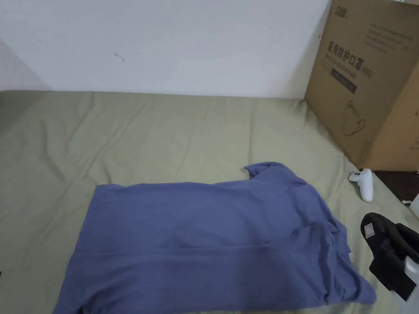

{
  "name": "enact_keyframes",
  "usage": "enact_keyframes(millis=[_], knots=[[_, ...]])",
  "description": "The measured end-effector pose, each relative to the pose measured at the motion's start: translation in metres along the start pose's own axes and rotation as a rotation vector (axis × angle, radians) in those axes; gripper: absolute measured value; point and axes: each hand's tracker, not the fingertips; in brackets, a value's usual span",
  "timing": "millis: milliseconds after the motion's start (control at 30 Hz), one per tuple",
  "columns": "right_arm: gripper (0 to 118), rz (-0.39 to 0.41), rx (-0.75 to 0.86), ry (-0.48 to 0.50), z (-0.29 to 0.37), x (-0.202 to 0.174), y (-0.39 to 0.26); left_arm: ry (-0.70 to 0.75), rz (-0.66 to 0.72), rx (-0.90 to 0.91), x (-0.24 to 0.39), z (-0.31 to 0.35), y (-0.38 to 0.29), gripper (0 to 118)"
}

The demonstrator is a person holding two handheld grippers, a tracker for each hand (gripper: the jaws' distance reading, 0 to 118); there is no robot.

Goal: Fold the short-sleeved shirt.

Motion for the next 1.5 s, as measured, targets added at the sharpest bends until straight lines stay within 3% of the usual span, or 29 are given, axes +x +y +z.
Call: enact_keyframes(millis=[33,67,133,233,267,333,367,400,433,533,700,767,967,1033,1067,1100,1133,1200,1333,1367,1400,1433,1467,1500], knots=[[0,-0.06,-0.024,0.087,0.0,-0.003,0.0,-0.045,0.01,-0.022,0.0,0.003,0.003,0],[0,-0.078,-0.049,0.109,0.0,-0.006,0.0,-0.058,0.0,-0.038,0.003,0.005,0.005,0],[0,-0.049,-0.074,0.116,-0.004,-0.011,0.001,-0.028,-0.09,-0.117,0.002,-0.008,0.006,0],[0,0.006,-0.098,0.135,-0.008,-0.011,0.004,-0.138,-0.133,-0.514,0.001,-0.063,0.007,0],[0,-0.002,-0.099,0.135,-0.007,-0.01,0.006,-0.196,-0.111,-0.684,-0.009,-0.083,0.002,0],[0,-0.06,-0.112,0.17,-0.004,-0.01,0.009,-0.198,-0.07,-0.82,-0.016,-0.11,-0.023,5],[0,-0.084,-0.113,0.187,-0.002,-0.009,0.01,-0.178,-0.062,-0.863,-0.019,-0.123,-0.038,35],[0,-0.089,-0.115,0.194,-0.002,-0.008,0.01,-0.159,-0.064,-0.916,-0.023,-0.131,-0.048,100],[0,-0.085,-0.121,0.198,0.002,-0.008,0.01,-0.133,-0.058,-0.96,-0.027,-0.142,-0.06,117],[0,-0.061,-0.155,0.211,0.003,-0.007,0.005,-0.12,-0.034,-1.024,-0.028,-0.162,-0.088,115],[0,-0.064,-0.213,0.223,0.006,-0.005,-0.003,-0.04,-0.126,-1.231,-0.021,-0.187,-0.143,115],[0,-0.083,-0.23,0.229,0.006,-0.004,-0.006,-0.092,-0.129,-1.175,-0.023,-0.181,-0.152,118],[0,-0.162,-0.266,0.228,-0.001,0.004,-0.014,-0.037,-0.157,-1.1,-0.015,-0.167,-0.15,116],[0,-0.2,-0.288,0.212,-0.004,0.009,-0.017,-0.025,-0.211,-1.04,-0.011,-0.154,-0.139,96],[0,-0.218,-0.296,0.198,-0.006,0.012,-0.018,-0.026,-0.238,-0.995,-0.002,-0.15,-0.131,74],[0,-0.234,-0.299,0.189,-0.006,0.016,-0.019,-0.053,-0.243,-0.959,0.002,-0.144,-0.124,27],[0,-0.251,-0.301,0.177,-0.007,0.021,-0.021,-0.094,-0.232,-0.942,0.006,-0.138,-0.118,3],[0,-0.275,-0.305,0.155,-0.01,0.033,-0.02,-0.153,-0.182,-0.934,0.015,-0.133,-0.106,2],[0,-0.288,-0.404,0.093,-0.042,0.07,-0.004,-0.187,-0.224,-0.876,0.026,-0.13,-0.08,2],[10,-0.311,-0.474,0.082,-0.06,0.088,-0.004,-0.187,-0.221,-0.872,0.027,-0.131,-0.075,3],[61,-0.337,-0.572,0.053,-0.079,0.102,-0.004,-0.19,-0.22,-0.873,0.027,-0.133,-0.071,3],[104,-0.371,-0.67,0.023,-0.096,0.115,-0.007,-0.193,-0.219,-0.877,0.027,-0.134,-0.068,3],[118,-0.42,-0.794,0.007,-0.115,0.127,-0.016,-0.197,-0.215,-0.88,0.027,-0.133,-0.064,3],[118,-0.458,-0.897,0.034,-0.13,0.14,-0.027,-0.198,-0.209,-0.881,0.027,-0.132,-0.062,3]])
